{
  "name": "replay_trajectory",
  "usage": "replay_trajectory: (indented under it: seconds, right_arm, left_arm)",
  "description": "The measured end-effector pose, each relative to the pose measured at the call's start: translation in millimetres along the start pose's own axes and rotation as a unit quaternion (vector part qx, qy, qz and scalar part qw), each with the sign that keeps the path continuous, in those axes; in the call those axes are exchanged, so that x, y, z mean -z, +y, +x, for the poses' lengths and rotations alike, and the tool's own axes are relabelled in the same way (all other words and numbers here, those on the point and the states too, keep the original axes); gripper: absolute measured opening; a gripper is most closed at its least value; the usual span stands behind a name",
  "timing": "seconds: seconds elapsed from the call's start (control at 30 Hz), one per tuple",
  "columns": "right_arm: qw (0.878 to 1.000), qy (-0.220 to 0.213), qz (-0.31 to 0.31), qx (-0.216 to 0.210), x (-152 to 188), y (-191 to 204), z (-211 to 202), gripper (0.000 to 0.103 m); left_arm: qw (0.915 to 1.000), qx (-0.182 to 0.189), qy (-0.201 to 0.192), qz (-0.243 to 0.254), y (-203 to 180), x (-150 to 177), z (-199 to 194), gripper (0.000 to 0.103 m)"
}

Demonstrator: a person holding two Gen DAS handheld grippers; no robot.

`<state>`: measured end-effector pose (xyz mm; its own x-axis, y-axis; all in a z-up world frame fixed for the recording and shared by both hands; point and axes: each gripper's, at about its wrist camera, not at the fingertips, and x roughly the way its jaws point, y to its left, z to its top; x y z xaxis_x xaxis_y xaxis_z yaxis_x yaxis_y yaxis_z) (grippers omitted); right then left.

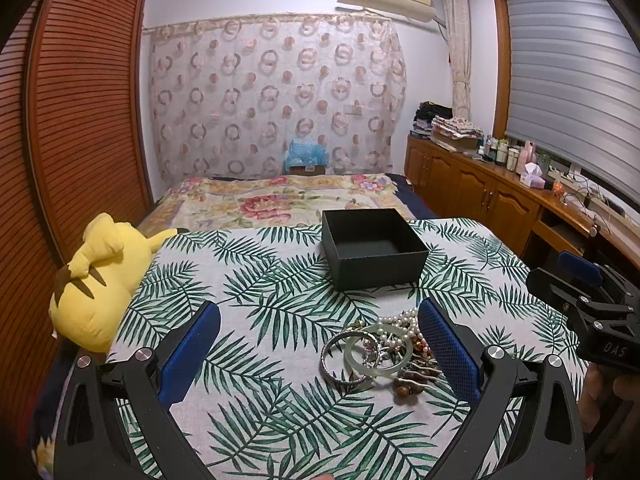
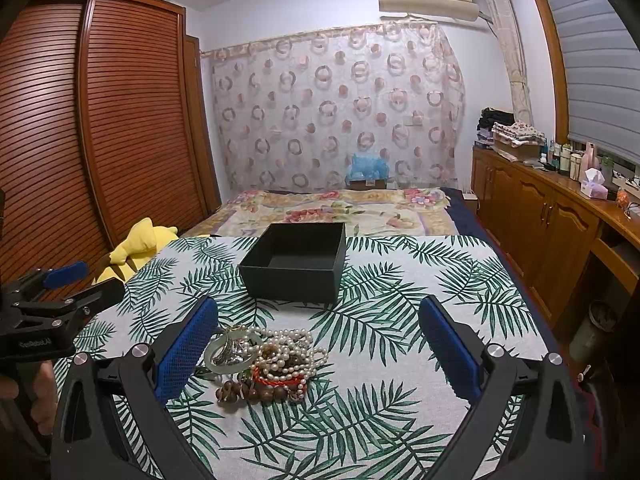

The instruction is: Organize jewelry

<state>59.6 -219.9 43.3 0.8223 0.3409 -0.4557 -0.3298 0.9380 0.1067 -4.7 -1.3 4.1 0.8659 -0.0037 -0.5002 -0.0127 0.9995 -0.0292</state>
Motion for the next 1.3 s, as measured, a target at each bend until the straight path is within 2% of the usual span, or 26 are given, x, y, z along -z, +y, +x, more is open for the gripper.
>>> replay_trajectory:
  seconds: [0.3,0.67,1.03,1.17,1.23,1.3]
  right_arm:
    - [1.000,0.001,0.001,-0.001,-3,2,0,0.101]
    - [1.000,0.017,-0.004,-0.015,9,2,7,0.101]
    - [0.998,0.049,-0.021,-0.027,35,-1,26,0.100]
    - [0.997,0.065,-0.029,-0.035,44,-1,33,0.094]
    - [0.996,0.074,-0.036,-0.037,48,0,37,0.090]
    - [0.995,0.085,-0.042,-0.042,52,1,42,0.089]
  left_arm:
    - [1.0000,0.001,0.003,0.001,1,-3,-1,0.096]
    - [0.9997,0.009,0.022,-0.002,11,10,16,0.096]
    - [0.9977,0.025,0.063,0.006,25,25,42,0.096]
    - [0.9958,0.039,0.082,0.011,27,31,53,0.096]
    - [0.9944,0.046,0.094,0.013,28,34,59,0.091]
    - [0.9923,0.056,0.110,0.015,29,35,67,0.078]
